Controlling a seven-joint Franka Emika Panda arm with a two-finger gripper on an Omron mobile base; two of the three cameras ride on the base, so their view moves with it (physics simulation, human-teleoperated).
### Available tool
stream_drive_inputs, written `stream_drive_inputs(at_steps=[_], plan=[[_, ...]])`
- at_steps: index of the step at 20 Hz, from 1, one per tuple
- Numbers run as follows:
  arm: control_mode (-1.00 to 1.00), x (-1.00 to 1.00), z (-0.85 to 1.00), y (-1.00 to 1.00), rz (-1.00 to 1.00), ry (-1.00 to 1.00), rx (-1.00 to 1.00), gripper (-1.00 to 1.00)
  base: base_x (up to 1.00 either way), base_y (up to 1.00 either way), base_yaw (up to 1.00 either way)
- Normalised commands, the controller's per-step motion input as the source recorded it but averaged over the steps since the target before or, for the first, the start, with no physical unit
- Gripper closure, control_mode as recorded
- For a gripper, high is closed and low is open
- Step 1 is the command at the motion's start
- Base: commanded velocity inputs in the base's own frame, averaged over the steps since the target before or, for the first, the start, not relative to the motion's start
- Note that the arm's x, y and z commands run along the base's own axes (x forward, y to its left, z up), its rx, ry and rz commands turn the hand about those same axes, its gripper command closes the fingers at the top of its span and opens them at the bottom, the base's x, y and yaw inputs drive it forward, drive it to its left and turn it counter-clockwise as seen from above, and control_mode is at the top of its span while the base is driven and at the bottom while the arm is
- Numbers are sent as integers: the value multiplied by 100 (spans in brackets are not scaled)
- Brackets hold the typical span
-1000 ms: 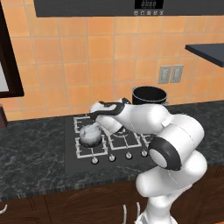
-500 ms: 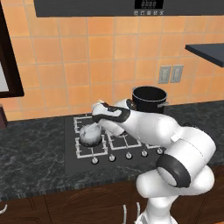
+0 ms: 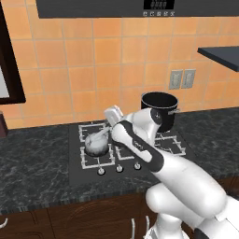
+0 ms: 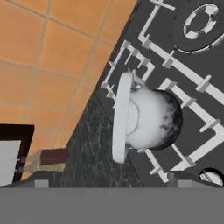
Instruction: Pick the kettle from the counter and place it on a stove burner. Then turn the burner on.
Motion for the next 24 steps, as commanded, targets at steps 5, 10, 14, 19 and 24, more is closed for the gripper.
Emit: stream_drive_inputs(at_steps=[5, 10, 14, 19, 24], plan=[[-100, -90, 100, 12, 12, 0, -17, -100, 0, 0, 0], [-100, -47, 7, 58, 29, 38, -45, -100, 0, 0, 0], [-100, 2, -96, 49, 29, 50, -58, -100, 0, 0, 0], [-100, 13, -60, -9, 7, 10, -19, -100, 0, 0, 0], [-100, 45, -70, -44, 20, -2, 0, -100, 0, 0, 0]])
